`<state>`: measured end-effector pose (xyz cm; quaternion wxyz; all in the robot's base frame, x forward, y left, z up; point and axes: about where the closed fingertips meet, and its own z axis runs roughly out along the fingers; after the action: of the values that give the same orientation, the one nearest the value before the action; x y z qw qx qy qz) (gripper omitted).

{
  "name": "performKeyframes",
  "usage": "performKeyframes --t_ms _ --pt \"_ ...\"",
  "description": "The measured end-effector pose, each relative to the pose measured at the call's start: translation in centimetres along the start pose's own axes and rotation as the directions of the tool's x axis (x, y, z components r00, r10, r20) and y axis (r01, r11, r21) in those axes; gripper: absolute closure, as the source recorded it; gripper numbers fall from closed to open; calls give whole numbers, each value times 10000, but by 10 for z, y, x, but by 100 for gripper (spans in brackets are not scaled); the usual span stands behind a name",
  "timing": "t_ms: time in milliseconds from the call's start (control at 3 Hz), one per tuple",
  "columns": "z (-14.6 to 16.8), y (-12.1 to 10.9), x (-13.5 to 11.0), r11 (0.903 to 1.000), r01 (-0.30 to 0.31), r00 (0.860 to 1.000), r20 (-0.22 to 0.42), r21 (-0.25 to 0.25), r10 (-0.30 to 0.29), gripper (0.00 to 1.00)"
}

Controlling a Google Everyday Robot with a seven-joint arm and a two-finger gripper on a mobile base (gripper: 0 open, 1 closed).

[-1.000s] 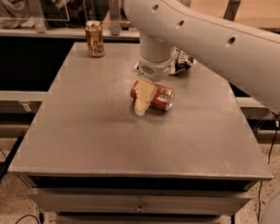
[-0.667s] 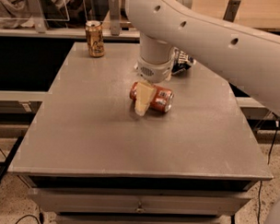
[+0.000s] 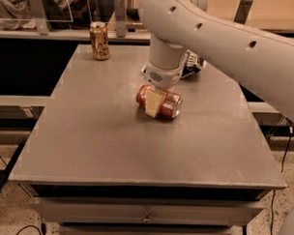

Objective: Place coke can upright

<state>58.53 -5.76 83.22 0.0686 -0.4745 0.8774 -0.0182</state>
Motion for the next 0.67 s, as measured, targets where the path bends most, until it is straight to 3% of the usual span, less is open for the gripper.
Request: performKeyframes --t_ms 333,667 --pt "-1 0 0 10000 -1 10000 2 -3 1 86" --pt "-12 -8 3 9999 -34 9996 295 104 31 100"
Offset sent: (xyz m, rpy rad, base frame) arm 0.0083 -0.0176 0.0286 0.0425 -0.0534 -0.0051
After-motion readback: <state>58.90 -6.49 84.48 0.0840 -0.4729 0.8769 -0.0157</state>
